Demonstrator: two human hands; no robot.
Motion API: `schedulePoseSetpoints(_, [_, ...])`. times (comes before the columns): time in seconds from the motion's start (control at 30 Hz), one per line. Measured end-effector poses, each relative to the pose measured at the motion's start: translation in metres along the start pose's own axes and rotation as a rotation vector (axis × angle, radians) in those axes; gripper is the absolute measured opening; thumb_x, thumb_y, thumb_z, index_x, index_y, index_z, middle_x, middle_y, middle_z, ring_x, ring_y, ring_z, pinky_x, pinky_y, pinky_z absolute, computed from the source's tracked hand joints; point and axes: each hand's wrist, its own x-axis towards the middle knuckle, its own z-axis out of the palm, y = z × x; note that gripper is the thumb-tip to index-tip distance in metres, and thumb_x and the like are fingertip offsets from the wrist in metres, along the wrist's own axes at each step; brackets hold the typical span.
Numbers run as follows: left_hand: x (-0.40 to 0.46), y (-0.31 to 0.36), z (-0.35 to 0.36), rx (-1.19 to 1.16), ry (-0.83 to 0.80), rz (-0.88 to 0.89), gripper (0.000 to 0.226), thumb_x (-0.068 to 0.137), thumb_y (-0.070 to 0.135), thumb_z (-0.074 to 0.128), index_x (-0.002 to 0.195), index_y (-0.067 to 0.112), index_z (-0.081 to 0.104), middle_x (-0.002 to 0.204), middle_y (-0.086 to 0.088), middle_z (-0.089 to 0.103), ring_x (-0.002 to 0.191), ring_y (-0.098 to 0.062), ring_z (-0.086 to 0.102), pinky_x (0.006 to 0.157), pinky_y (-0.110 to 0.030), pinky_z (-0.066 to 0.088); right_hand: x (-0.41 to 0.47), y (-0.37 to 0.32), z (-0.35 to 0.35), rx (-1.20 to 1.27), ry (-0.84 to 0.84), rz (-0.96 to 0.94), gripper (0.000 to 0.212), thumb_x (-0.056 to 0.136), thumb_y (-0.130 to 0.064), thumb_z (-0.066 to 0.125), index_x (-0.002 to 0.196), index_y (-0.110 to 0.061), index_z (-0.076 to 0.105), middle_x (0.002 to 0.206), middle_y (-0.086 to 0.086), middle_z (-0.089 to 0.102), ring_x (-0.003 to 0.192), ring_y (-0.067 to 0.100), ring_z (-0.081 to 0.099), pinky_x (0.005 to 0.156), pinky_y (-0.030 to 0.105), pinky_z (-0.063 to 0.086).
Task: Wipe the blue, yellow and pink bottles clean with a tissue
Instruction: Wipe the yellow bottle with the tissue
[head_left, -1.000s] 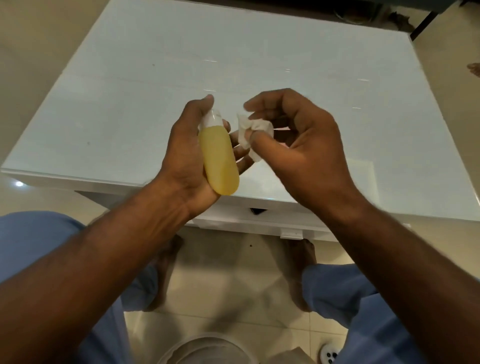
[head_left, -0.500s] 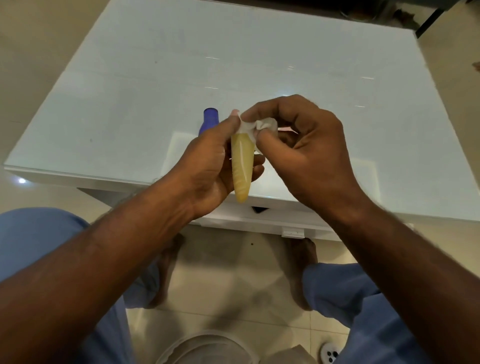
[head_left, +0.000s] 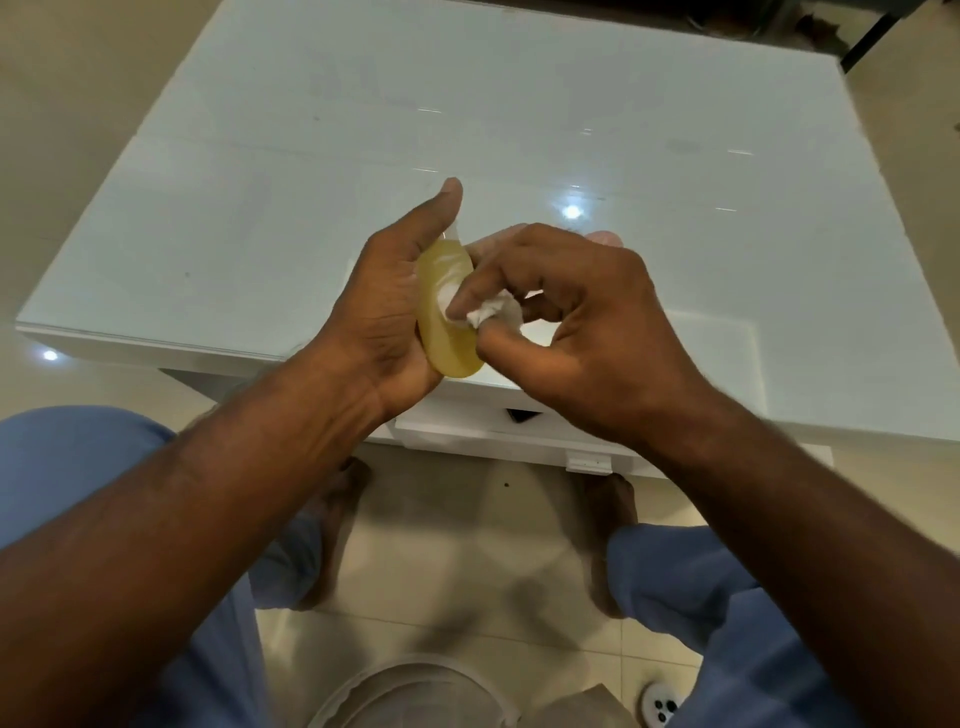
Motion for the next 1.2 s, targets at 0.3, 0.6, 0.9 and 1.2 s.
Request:
schedulePoseSetpoints(0.3, [0.005,0.003,-0.003,-0.236,0.046,0.059,0.031,0.1,0.041,0.049,0.089,0.013,0.053,0.1,-0.013,0.074,0.098,-0.031,0.072,0.089,-0.047,0.058,0.001,-0.001,0.001,-0.018,0.037,-0.076,0.017,0.083,0.004,0.073,0.096,-0.005,0.077,0.097,0.005,0.075,0.089,0.015,0.068,0.077,0.019,0.051])
schedulePoseSetpoints(0.6, [0.001,-0.004,0.002,-0.221,-0.09,0.005,0.032,0.098,0.036,0.046,0.101,0.006,0.059,0.095,-0.012,0.063,0.091,-0.027,0.067,0.082,-0.038,0.057,0.005,-0.002,-0.007,-0.056,0.161,-0.086,0.02,0.084,0.007,0.071,0.099,-0.005,0.078,0.095,0.007,0.072,0.085,0.015,0.067,0.071,0.021,0.053])
schedulePoseSetpoints(0.9, [0.005,0.002,-0.002,-0.335,-0.088,0.06,0.035,0.101,0.035,0.041,0.118,0.007,0.052,0.129,-0.02,0.063,0.126,-0.036,0.058,0.108,-0.049,0.045,-0.001,-0.006,-0.004,-0.073,-0.01,-0.292,0.016,0.078,0.005,0.074,0.088,-0.005,0.082,0.092,0.009,0.074,0.089,0.022,0.069,0.079,0.027,0.052])
schedulePoseSetpoints(1.2, [0.0,-0.008,0.007,-0.27,-0.19,-0.012,0.044,0.102,0.033,0.033,0.098,0.005,0.067,0.09,-0.012,0.072,0.088,-0.025,0.071,0.078,-0.036,0.06,0.002,-0.003,-0.008,-0.193,0.187,-0.245,0.02,0.088,0.004,0.071,0.102,-0.004,0.081,0.104,0.011,0.074,0.096,0.018,0.068,0.078,0.027,0.055])
